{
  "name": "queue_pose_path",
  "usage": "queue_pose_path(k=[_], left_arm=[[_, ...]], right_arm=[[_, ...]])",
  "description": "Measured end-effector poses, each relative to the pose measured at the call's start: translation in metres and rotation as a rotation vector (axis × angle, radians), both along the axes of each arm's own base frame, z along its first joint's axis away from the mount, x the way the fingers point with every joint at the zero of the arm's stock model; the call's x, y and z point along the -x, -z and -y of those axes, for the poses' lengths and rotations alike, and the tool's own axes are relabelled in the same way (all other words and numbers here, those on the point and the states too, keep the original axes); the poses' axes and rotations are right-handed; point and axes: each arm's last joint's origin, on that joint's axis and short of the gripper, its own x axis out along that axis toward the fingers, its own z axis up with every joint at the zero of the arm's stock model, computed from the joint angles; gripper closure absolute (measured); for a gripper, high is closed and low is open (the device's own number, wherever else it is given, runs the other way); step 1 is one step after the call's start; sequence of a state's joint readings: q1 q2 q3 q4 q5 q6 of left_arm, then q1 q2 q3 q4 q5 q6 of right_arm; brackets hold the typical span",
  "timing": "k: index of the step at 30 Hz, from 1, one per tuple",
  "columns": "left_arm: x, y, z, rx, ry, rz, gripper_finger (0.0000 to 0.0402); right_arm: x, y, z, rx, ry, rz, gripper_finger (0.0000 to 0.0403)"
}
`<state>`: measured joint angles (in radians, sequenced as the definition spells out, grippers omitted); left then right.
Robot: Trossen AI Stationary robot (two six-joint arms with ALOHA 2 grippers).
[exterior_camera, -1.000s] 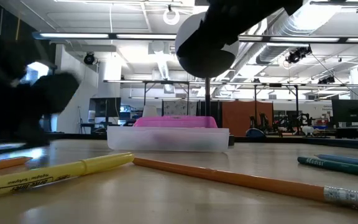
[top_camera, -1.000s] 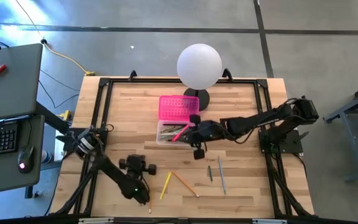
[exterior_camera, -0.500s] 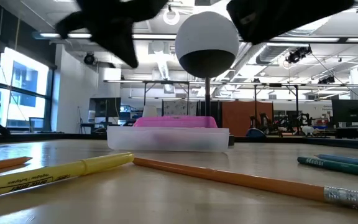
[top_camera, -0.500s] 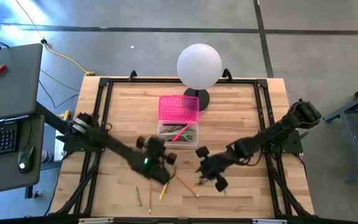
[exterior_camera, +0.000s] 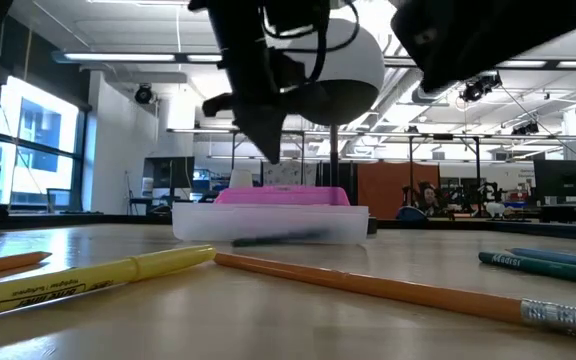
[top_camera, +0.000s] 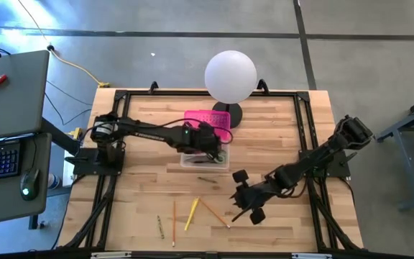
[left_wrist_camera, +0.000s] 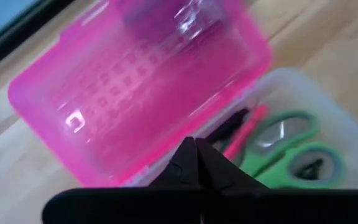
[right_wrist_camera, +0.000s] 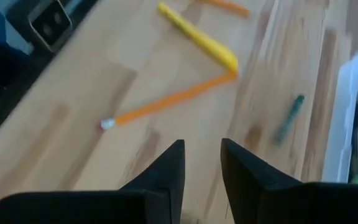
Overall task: Pick & place school supplies into a supply box
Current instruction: Put the blue pencil into the pink supply box
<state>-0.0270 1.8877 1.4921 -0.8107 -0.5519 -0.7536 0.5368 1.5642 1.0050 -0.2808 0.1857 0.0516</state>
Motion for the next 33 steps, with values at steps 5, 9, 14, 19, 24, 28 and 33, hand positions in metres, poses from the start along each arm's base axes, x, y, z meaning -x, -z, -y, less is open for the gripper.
queue_pose_path(k=[5, 9, 14, 19, 24, 28, 33], left_arm=[[0.003, 0.001, -0.001, 0.039, 0.011, -0.036, 0.0383], [0.002, -0.002, 0.007, 0.014, 0.038, -0.013, 0.0392], [0.004, -0.019, 0.019, 0.008, 0.068, 0.013, 0.0367], [0.006, -0.057, 0.033, -0.003, 0.101, 0.092, 0.0351], [0.014, -0.106, 0.045, -0.098, 0.111, 0.167, 0.0369], [0.019, -0.140, 0.054, -0.185, 0.111, 0.248, 0.0384], [0.023, -0.161, 0.064, -0.218, 0.143, 0.286, 0.0370]], right_arm=[[0.008, 0.010, 0.001, 0.060, 0.069, -0.040, 0.0320], [0.013, 0.019, 0.004, 0.091, 0.111, -0.047, 0.0320], [0.012, 0.025, 0.004, 0.069, 0.144, 0.009, 0.0320], [0.008, 0.032, 0.002, -0.138, 0.152, 0.246, 0.0320], [0.016, 0.046, 0.004, -0.276, 0.174, 0.461, 0.0320], [0.013, 0.063, 0.002, -0.286, 0.198, 0.411, 0.0320], [0.003, 0.070, -0.006, -0.230, 0.169, 0.313, 0.0320]])
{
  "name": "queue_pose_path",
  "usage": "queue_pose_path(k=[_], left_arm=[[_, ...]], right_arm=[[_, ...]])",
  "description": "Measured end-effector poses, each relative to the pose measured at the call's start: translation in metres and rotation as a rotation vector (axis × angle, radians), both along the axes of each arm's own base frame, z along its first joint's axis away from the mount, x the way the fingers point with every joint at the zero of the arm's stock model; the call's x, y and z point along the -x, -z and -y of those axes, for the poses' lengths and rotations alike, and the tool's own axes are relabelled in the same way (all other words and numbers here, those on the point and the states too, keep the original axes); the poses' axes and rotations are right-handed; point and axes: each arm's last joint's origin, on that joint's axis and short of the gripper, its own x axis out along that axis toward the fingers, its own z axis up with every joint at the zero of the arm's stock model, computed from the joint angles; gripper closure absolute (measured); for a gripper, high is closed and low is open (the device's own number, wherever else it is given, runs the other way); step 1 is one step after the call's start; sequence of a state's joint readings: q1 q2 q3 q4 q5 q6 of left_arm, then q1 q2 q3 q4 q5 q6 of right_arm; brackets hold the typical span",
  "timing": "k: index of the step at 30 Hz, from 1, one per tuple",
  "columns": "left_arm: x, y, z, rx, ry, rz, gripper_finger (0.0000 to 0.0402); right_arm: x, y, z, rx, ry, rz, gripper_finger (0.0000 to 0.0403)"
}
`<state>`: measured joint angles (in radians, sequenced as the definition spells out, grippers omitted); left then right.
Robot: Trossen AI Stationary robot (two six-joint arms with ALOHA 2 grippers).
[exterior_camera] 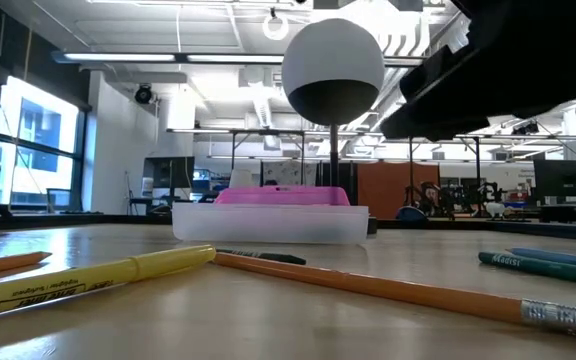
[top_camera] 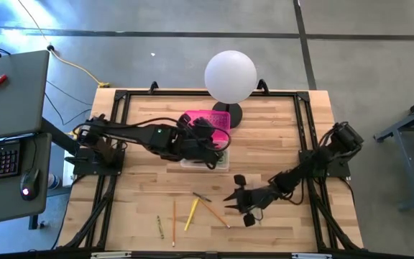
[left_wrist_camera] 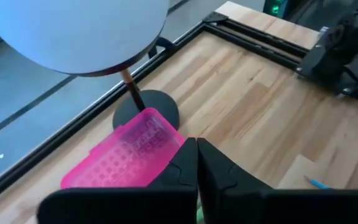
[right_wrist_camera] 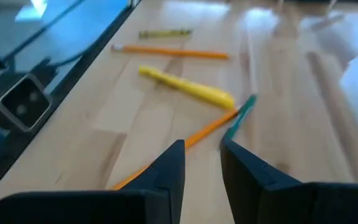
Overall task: Pick & place school supplies into a supply box
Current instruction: Put the blue pencil into the pink supply box
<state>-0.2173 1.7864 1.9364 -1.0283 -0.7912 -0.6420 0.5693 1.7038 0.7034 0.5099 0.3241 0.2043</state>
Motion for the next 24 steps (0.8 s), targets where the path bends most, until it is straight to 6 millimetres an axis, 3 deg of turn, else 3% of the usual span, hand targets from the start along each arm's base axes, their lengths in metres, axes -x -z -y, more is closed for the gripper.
queue_pose_path(k=[9, 13, 18, 24], left_arm=[[0.004, -0.001, 0.014, 0.009, 0.034, -0.006, 0.0349], [0.007, 0.001, 0.018, 0.024, 0.046, -0.029, 0.0365], [0.008, 0.001, 0.021, 0.030, 0.050, -0.031, 0.0383], [0.009, 0.002, 0.020, 0.027, 0.048, -0.043, 0.0364]], right_arm=[[-0.002, -0.006, -0.004, 0.004, 0.058, -0.184, 0.0320], [0.011, -0.007, -0.002, 0.018, 0.104, -0.306, 0.0320], [0.037, -0.012, 0.006, -0.098, 0.309, -0.502, 0.0320], [0.068, -0.015, 0.008, -0.122, 0.541, -0.602, 0.0320]])
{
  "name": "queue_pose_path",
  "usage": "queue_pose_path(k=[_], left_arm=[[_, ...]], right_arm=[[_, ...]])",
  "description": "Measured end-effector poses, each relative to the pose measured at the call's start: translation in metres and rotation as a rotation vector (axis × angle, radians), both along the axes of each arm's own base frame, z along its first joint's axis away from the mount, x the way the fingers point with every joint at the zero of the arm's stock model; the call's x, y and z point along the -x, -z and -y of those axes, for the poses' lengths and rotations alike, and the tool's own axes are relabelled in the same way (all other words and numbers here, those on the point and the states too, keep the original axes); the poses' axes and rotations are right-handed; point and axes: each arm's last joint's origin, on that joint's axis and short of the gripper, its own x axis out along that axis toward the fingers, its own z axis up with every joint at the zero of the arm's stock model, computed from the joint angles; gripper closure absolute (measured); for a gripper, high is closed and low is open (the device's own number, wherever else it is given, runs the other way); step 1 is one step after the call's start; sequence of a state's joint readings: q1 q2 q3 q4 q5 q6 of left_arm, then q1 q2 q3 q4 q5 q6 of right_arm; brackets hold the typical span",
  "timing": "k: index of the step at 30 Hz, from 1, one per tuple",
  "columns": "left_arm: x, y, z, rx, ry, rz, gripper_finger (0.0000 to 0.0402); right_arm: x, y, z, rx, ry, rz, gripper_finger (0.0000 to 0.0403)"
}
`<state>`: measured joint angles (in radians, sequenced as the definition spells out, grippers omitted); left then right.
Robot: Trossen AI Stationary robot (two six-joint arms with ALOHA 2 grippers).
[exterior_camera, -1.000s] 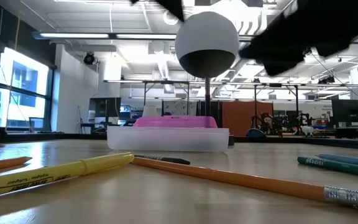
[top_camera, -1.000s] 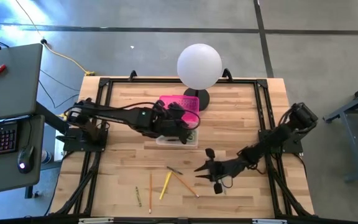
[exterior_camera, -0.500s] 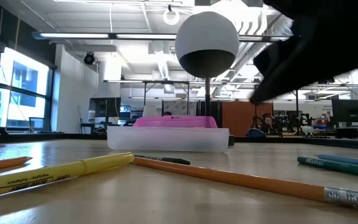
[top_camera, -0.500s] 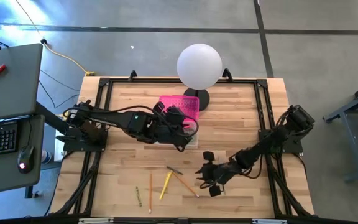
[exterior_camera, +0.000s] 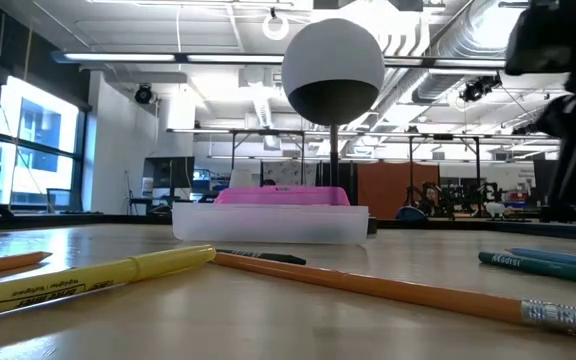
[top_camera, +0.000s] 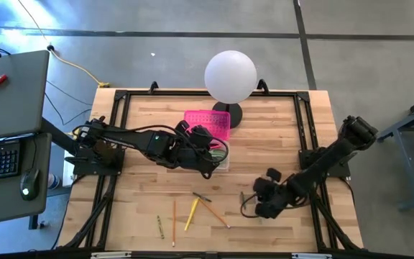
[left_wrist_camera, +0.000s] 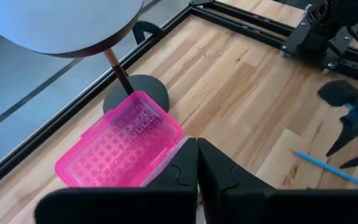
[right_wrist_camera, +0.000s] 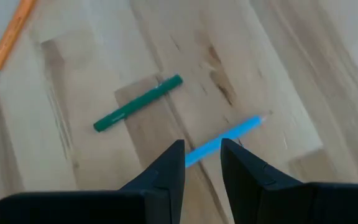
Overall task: Pick & place school supplies into a supply box
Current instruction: Put the blue pencil into the pink supply box
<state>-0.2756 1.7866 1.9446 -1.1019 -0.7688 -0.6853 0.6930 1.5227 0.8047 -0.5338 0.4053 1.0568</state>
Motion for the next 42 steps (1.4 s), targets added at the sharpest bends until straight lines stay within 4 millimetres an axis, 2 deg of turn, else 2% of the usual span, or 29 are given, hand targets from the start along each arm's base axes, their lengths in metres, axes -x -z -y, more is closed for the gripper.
queue_pose_path(k=[7, 24, 28, 37, 42], left_arm=[[0.000, 0.000, 0.000, -0.005, -0.005, 0.003, 0.0343], [0.000, 0.000, 0.000, -0.007, -0.005, 0.001, 0.0342], [0.000, 0.000, 0.000, -0.010, -0.002, -0.002, 0.0342], [0.000, 0.000, 0.000, -0.016, -0.002, -0.005, 0.0341], [0.000, 0.000, -0.001, -0.020, -0.003, -0.009, 0.0341]], right_arm=[[0.004, 0.008, -0.006, 0.003, 0.114, 0.022, 0.0320], [-0.016, 0.037, 0.014, 0.055, 0.259, -0.055, 0.0320], [-0.019, 0.041, 0.017, 0.071, 0.271, -0.066, 0.0320], [-0.022, 0.045, 0.022, 0.230, 0.214, -0.019, 0.0323], [-0.025, 0.047, 0.027, 0.225, 0.220, -0.016, 0.0350]])
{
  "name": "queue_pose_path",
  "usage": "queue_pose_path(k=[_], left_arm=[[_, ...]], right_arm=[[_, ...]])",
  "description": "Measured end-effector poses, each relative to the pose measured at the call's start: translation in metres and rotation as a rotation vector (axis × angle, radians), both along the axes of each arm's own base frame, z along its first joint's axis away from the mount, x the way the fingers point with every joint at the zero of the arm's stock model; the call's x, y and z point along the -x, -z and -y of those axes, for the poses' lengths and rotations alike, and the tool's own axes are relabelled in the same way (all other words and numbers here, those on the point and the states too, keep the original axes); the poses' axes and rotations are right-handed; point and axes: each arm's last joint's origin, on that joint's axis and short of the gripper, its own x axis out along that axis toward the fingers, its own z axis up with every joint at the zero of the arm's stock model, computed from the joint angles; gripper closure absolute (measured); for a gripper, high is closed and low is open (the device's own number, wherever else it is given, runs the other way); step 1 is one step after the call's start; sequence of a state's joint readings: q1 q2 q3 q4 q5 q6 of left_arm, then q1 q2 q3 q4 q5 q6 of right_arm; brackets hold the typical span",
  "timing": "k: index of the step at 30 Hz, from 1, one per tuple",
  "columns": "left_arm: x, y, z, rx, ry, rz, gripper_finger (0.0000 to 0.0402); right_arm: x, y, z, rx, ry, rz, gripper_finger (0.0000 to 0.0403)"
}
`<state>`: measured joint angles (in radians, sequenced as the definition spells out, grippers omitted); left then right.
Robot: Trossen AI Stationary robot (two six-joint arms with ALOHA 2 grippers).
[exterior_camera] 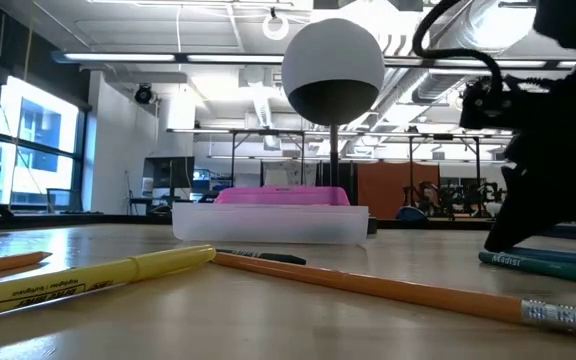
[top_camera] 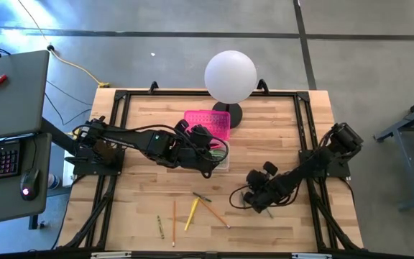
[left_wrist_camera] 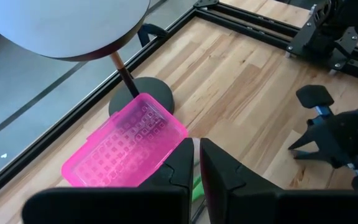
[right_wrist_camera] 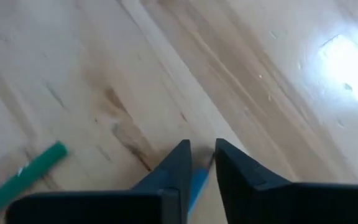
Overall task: Pick & place school supplies into a supply box
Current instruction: Put the blue pencil into the pink supply box
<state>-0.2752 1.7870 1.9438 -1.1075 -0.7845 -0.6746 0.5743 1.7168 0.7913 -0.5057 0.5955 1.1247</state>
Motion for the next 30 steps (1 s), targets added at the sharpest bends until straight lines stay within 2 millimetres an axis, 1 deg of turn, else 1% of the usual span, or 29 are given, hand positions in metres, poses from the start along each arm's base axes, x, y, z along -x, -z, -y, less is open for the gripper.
queue_pose_path(k=[3, 6, 9, 11, 13, 16, 22, 25, 30], left_arm=[[0.000, 0.000, 0.000, 0.002, -0.001, -0.001, 0.0341], [0.000, 0.000, 0.000, 0.003, -0.001, -0.002, 0.0341], [0.001, 0.001, 0.000, 0.004, -0.001, -0.008, 0.0341], [0.001, 0.001, 0.000, 0.004, -0.001, -0.012, 0.0341], [0.001, 0.001, 0.000, 0.003, -0.002, -0.014, 0.0341], [0.001, 0.001, -0.001, -0.004, -0.011, -0.009, 0.0341], [0.001, 0.001, 0.000, 0.013, -0.028, 0.014, 0.0341], [0.001, 0.001, 0.000, 0.016, -0.028, 0.015, 0.0341], [0.001, 0.001, 0.000, 0.024, -0.036, 0.023, 0.0341]], right_arm=[[0.007, 0.012, 0.005, -0.022, 0.044, 0.080, 0.0374], [0.023, 0.028, 0.008, -0.036, 0.078, 0.158, 0.0390], [0.040, 0.038, 0.004, -0.041, 0.090, 0.287, 0.0395], [0.049, 0.043, -0.001, -0.058, 0.051, 0.362, 0.0393], [0.055, 0.045, -0.006, -0.020, -0.037, 0.392, 0.0388], [0.061, 0.047, -0.007, 0.064, -0.138, 0.377, 0.0376], [0.061, 0.049, -0.002, 0.030, -0.117, 0.368, 0.0340], [0.061, 0.049, -0.002, 0.044, -0.133, 0.362, 0.0322], [0.061, 0.049, -0.002, 0.018, -0.123, 0.359, 0.0297]])
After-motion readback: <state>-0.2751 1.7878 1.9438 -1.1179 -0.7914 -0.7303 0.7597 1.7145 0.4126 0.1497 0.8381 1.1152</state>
